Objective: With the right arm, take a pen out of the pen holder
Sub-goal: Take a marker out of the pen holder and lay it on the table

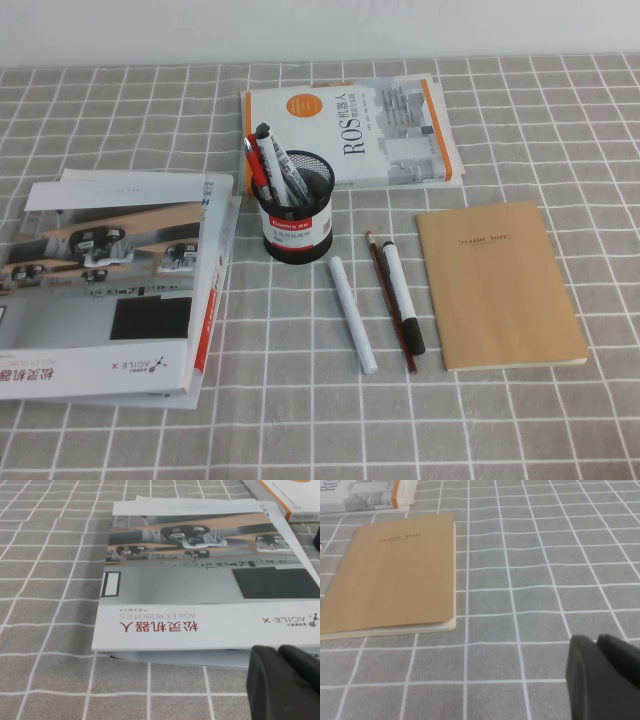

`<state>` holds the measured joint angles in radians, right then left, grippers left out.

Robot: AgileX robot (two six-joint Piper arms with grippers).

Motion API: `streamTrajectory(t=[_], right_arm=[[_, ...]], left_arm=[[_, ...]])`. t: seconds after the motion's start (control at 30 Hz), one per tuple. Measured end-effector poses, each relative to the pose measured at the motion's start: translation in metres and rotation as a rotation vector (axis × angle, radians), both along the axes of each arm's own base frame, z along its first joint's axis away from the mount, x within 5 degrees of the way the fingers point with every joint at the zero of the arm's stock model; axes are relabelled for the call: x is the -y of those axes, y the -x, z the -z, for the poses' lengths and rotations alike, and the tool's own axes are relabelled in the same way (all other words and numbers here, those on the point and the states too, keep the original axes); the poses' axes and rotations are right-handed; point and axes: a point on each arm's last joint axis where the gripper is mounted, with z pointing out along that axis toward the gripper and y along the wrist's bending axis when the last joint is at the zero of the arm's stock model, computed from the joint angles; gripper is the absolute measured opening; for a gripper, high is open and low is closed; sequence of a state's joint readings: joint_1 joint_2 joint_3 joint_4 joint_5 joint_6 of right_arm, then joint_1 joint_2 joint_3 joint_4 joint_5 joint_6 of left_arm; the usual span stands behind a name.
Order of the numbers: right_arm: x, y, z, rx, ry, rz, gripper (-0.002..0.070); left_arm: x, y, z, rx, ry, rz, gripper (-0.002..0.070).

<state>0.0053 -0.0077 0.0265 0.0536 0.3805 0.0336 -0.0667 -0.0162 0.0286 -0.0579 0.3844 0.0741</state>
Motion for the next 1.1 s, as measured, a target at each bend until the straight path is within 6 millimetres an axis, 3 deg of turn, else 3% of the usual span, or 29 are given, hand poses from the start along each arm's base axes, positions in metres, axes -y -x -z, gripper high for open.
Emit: streamTrajectory(t=[0.83,1.1], right_arm=[[-0.001,0.000,-0.001,0.009,-0.023,-0.001,-0.0012],[-0.007,-0.003,-0.019,0.177,-0.468,0.021,-0.0012]], left_arm=[[0.000,0.000,0.000,0.000,0.000,0.000,-0.0005],[0.000,0.000,0.000,0.000,0.000,0.000,-0.0005]])
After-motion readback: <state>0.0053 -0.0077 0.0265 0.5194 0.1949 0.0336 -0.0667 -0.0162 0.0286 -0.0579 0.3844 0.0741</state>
